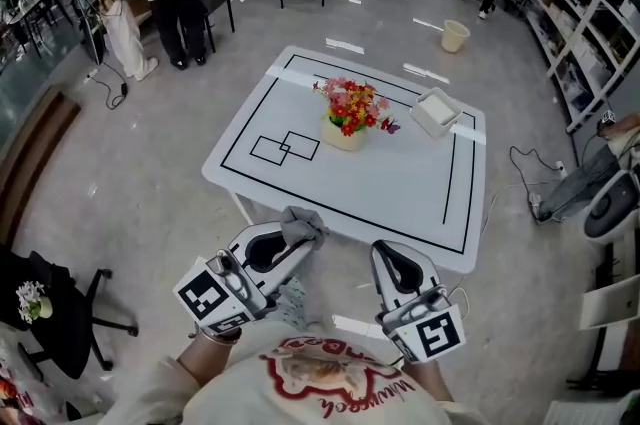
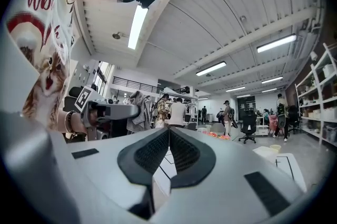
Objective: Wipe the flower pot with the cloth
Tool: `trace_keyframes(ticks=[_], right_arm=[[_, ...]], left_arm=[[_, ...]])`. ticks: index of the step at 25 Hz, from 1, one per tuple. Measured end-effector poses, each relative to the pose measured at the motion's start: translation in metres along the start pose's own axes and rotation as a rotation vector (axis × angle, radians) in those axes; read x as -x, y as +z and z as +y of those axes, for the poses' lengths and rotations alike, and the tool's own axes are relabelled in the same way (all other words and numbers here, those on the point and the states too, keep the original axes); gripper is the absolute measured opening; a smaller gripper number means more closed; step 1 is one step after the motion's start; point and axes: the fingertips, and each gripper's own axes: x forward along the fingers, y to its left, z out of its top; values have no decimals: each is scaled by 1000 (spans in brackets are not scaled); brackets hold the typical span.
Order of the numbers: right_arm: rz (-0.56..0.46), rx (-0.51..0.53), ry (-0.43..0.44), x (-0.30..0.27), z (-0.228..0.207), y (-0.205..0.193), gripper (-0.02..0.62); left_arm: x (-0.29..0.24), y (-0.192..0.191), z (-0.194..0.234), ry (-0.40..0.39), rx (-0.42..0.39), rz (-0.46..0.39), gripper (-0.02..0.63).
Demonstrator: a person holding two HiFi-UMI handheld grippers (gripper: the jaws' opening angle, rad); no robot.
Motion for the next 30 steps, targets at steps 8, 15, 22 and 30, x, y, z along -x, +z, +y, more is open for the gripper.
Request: trace_keyframes(ticks=[8, 15, 22, 30], right_arm=[[1, 4, -31, -70, -51, -8, 6], [-10, -2, -104, -152, -115, -2, 6], [-18, 55, -162, -209, -166, -1, 3], [-43, 35, -235, -246, -199, -8, 3]], left_arm=[[-47, -1, 83, -50, -4, -18, 55], [-102, 9, 174, -138, -30, 18, 55], [-144, 18, 243, -206, -39, 20, 55], [-169, 14, 287, -260, -33, 24, 55]])
